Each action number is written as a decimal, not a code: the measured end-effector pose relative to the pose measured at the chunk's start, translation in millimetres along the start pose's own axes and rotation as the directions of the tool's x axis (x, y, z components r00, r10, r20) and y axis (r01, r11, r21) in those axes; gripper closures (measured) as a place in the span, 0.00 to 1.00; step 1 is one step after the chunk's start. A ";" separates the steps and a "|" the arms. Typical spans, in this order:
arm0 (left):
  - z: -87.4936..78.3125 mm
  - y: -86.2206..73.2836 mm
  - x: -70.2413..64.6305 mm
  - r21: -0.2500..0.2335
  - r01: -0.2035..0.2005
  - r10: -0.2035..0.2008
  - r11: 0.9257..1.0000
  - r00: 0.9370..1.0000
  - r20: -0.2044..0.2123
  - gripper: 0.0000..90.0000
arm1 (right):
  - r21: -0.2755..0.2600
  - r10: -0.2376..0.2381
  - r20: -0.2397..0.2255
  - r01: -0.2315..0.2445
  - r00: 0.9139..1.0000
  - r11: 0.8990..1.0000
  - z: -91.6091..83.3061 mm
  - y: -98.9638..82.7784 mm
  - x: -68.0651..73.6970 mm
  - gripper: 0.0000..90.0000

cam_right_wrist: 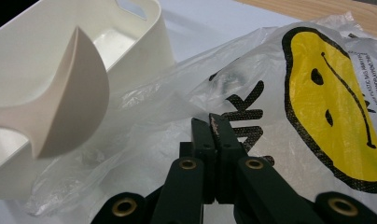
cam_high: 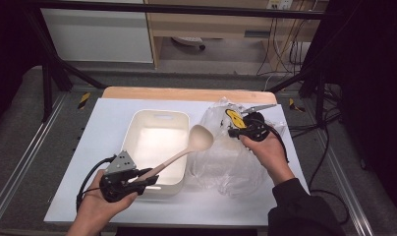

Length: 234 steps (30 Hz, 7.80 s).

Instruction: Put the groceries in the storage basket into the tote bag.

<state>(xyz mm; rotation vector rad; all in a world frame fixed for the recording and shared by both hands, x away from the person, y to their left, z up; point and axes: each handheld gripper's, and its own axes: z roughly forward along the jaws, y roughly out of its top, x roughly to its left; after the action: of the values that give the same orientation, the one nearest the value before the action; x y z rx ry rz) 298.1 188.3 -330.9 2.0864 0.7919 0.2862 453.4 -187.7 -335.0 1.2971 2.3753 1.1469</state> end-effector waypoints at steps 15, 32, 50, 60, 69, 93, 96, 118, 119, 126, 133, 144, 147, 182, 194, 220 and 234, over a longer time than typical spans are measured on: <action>37.9 -1.6 -28.1 0.064 -0.052 0.048 0.997 0.997 0.061 0.76 | -0.023 0.005 -0.001 -0.005 1.000 1.000 -4.4 0.7 0.9 1.00; 79.9 16.1 -43.7 0.085 -0.072 0.067 0.994 0.996 0.052 0.76 | -0.044 0.012 -0.007 -0.013 1.000 0.999 -11.4 -1.3 3.2 1.00; 138.8 23.6 -71.2 0.083 -0.081 0.080 0.993 0.997 0.014 0.76 | -0.050 -0.010 -0.019 0.009 1.000 0.999 -18.1 -12.8 13.1 1.00; 163.2 32.6 -80.9 0.049 -0.041 0.043 0.998 0.998 -0.036 0.76 | -0.059 -0.017 -0.033 0.015 0.999 0.998 -21.2 -14.4 14.3 1.00; 180.6 34.8 -81.4 0.003 0.006 -0.006 1.000 0.999 -0.038 0.76 | -0.063 -0.016 -0.033 0.014 0.999 0.998 -25.0 -15.5 12.3 1.00; 229.0 42.4 -78.5 -0.054 -0.047 0.041 0.997 0.994 -0.106 0.76 | -0.094 -0.029 -0.044 0.025 0.999 0.995 -33.7 -9.8 13.4 1.00; 232.5 44.1 -77.9 -0.059 -0.055 0.048 0.997 0.993 -0.110 0.76 | -0.092 -0.032 -0.046 0.028 0.998 0.995 -32.9 -9.2 13.8 1.00; 262.4 52.8 -64.4 -0.052 -0.083 0.074 0.995 0.985 -0.153 0.76 | -0.111 -0.031 -0.053 0.025 0.998 0.994 -37.7 -5.9 13.4 1.00; 263.4 53.3 -64.0 -0.053 -0.083 0.074 0.995 0.985 -0.158 0.76 | -0.110 -0.029 -0.052 0.023 0.998 0.994 -38.8 -6.2 13.3 1.00; 271.8 59.0 -69.7 -0.058 -0.124 0.112 0.991 0.978 -0.174 0.76 | -0.113 -0.028 -0.050 0.022 0.998 0.993 -41.2 -5.7 12.3 1.00; 284.6 63.0 -66.5 -0.064 -0.134 0.120 0.989 0.976 -0.182 0.76 | -0.121 -0.030 -0.051 0.024 0.998 0.992 -43.2 -4.6 12.9 1.00; 286.4 73.7 -69.8 -0.109 -0.161 0.139 0.981 0.972 -0.191 0.76 | -0.129 -0.035 -0.048 0.029 0.998 0.991 -49.9 0.4 14.8 1.00; 292.3 72.6 -69.3 -0.096 -0.147 0.127 0.985 0.975 -0.183 0.76 | -0.126 -0.038 -0.045 0.032 0.998 0.992 -48.8 0.1 14.3 1.00; 225.9 34.8 -74.3 -0.070 -0.043 0.036 0.997 0.995 -0.094 0.54 | -0.090 0.023 -0.024 -0.025 0.999 0.996 -32.5 -31.5 4.0 1.00; 172.9 32.7 -82.4 -0.152 -0.023 0.017 0.988 0.999 -0.045 0.44 | -0.090 0.038 -0.009 -0.039 0.999 0.995 -14.0 -58.1 3.2 1.00; 128.5 40.6 -47.2 -0.214 0.034 -0.062 0.976 0.990 -0.129 0.13 | -0.005 0.018 0.018 -0.018 1.000 1.000 12.8 -86.8 3.3 1.00; 90.3 49.1 -12.8 -0.191 0.054 -0.089 0.980 0.980 -0.177 0.10 | 0.029 -0.018 0.033 0.017 0.999 0.999 22.0 -96.8 14.2 0.99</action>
<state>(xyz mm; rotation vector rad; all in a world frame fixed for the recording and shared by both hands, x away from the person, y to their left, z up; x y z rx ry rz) 351.5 100.7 -345.2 1.8705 0.9131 0.5009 395.4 -195.1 -416.4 1.2912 2.3836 1.0816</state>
